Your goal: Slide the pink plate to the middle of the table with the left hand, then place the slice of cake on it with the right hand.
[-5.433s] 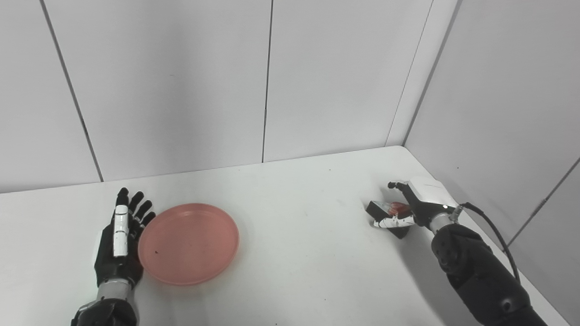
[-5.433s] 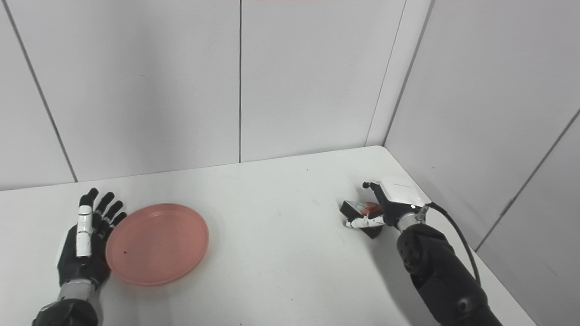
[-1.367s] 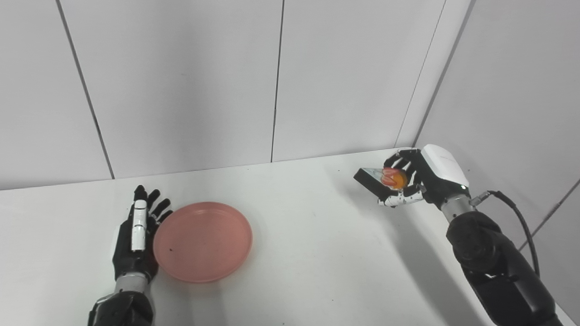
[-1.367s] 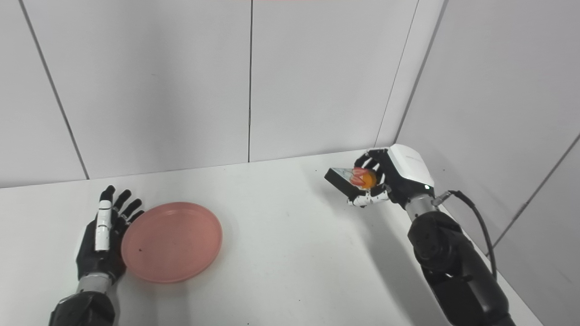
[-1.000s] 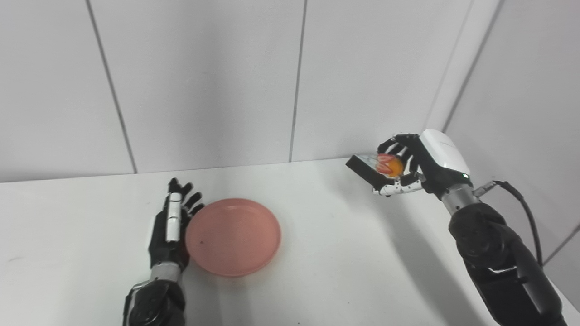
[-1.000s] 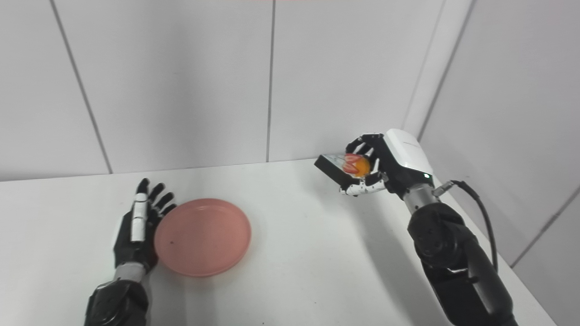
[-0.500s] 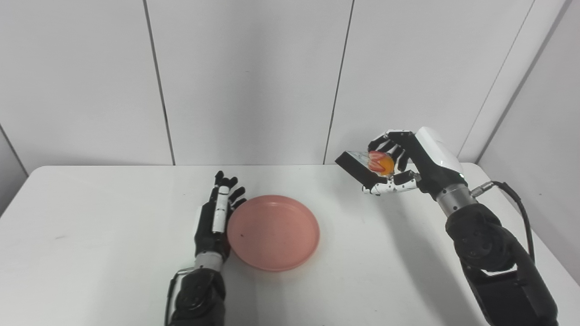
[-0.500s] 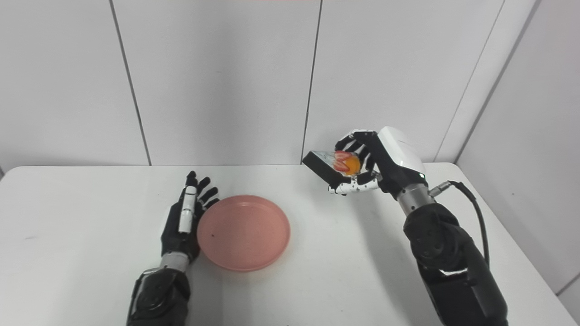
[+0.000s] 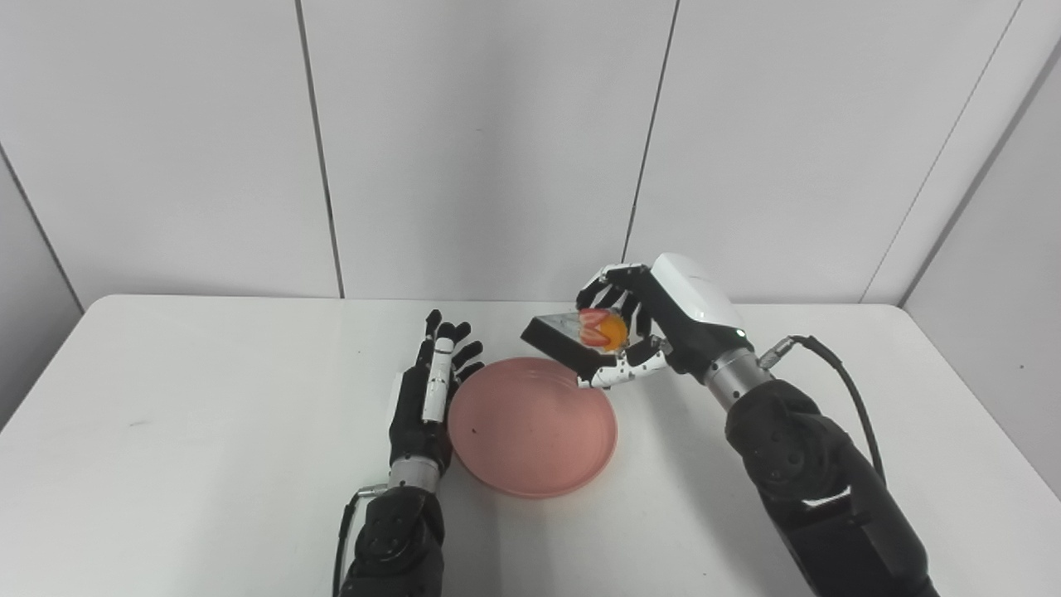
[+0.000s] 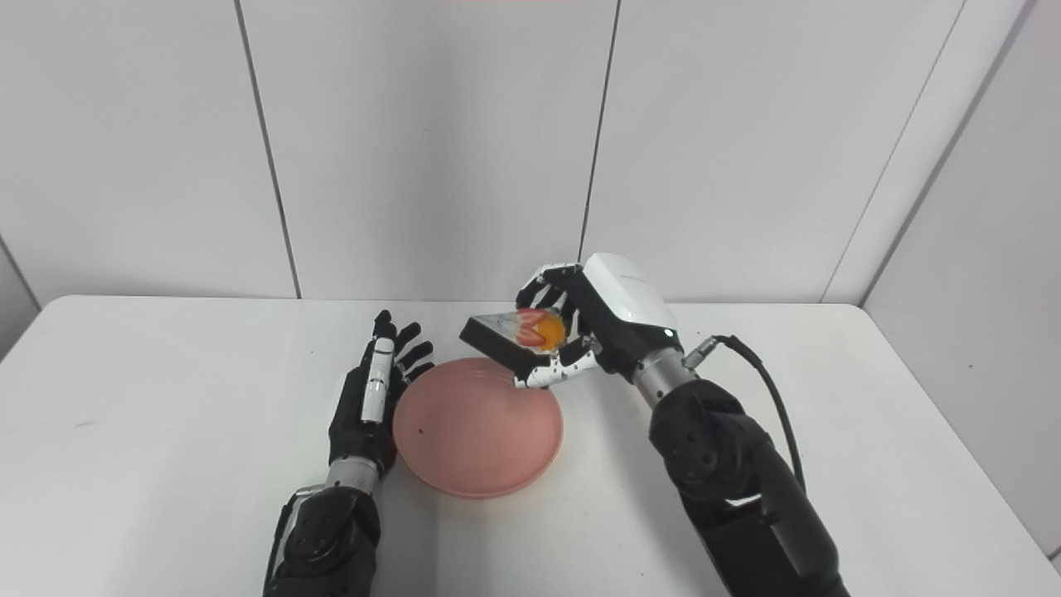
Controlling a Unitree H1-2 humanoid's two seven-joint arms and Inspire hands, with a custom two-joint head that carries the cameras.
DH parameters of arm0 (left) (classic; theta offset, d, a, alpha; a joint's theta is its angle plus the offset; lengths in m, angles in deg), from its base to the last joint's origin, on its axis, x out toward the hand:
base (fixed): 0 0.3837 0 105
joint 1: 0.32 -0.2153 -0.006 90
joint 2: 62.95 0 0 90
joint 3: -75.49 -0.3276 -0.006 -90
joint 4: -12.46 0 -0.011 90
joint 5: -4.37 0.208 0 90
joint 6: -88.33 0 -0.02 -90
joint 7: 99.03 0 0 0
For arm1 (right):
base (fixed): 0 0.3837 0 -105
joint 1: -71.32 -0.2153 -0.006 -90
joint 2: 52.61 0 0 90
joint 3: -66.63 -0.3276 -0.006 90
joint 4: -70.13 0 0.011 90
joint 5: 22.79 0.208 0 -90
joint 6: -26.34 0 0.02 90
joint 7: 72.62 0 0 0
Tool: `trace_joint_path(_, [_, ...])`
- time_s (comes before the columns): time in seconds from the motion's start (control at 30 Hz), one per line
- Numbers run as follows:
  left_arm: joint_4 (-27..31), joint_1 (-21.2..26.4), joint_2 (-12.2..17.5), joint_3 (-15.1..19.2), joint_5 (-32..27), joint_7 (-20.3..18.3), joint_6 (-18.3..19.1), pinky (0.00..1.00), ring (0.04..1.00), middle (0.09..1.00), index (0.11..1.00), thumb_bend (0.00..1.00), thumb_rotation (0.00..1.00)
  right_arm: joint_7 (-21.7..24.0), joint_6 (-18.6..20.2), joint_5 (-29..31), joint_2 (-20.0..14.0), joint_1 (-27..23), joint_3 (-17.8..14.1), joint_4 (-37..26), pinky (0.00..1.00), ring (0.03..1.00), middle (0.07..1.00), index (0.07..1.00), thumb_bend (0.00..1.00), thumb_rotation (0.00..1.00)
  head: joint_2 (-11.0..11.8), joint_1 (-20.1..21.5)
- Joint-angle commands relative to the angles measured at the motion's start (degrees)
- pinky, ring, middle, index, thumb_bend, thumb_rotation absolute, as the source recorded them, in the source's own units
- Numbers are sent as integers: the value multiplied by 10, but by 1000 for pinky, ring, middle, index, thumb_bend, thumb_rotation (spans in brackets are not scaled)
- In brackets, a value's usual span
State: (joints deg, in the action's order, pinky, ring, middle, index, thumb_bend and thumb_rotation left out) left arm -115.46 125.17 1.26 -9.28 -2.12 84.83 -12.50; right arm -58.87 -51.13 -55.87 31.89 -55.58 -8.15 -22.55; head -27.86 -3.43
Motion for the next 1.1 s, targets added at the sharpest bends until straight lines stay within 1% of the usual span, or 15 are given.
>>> trace_joint_path(0.0, [-23, -23, -4, 3, -1, 15, 28, 778, 830, 892, 1000, 576, 886, 0, -18, 5, 7, -28, -2, -12, 325, 399, 483, 526, 516, 0, -2, -4])
trace_joint_path(0.13, [-22, -24, -4, 3, 0, 15, 28, 776, 832, 892, 1000, 570, 890, -1, -18, -1, 24, -29, 8, -6, 303, 386, 489, 533, 514, 0, -1, -3])
trace_joint_path(0.23, [-21, -23, -5, 3, -2, 13, 29, 786, 836, 894, 1000, 574, 883, 3, -16, -11, 32, -32, 19, 1, 313, 393, 483, 530, 515, 0, -2, -2])
trace_joint_path(0.37, [-18, -23, -6, 3, -3, 12, 32, 789, 837, 896, 1000, 581, 879, 5, -29, -22, 39, -37, 39, 23, 306, 389, 476, 528, 515, 0, -3, -3])
trace_joint_path(0.53, [-12, -26, -7, -1, 1, 13, 37, 782, 833, 895, 1000, 592, 880, 12, -50, -28, 42, -46, 64, 65, 339, 412, 520, 489, 516, 0, -7, -1])
trace_joint_path(0.63, [-12, -26, -7, -3, 3, 14, 36, 781, 834, 893, 1000, 596, 887, 9, -58, -39, 44, -51, 75, 89, 331, 413, 518, 492, 517, 0, -9, -4])
trace_joint_path(0.67, [-12, -25, -7, -4, 4, 15, 36, 787, 834, 892, 1000, 595, 888, 7, -61, -43, 44, -53, 78, 96, 301, 397, 496, 508, 516, 0, -10, -5])
trace_joint_path(0.77, [-17, -24, -7, -5, 4, 15, 33, 792, 834, 893, 1000, 595, 891, 1, -68, -52, 46, -59, 83, 119, 273, 383, 480, 520, 516, 0, -10, -4])
trace_joint_path(0.87, [-19, -24, -6, -6, 6, 16, 31, 790, 836, 893, 1000, 591, 900, -1, -72, -58, 48, -61, 84, 129, 310, 400, 499, 509, 517, 0, -10, -2])
trace_joint_path(0.97, [-20, -23, -5, -6, 7, 13, 29, 780, 839, 897, 1000, 592, 898, -5, -80, -64, 47, -61, 86, 140, 311, 397, 499, 514, 516, 0, -11, -2])
trace_joint_path(1.07, [-9, -28, -5, -7, 8, 12, 35, 784, 838, 896, 1000, 598, 898, -7, -82, -79, 47, -60, 90, 145, 318, 400, 502, 511, 516, 0, -12, 0])
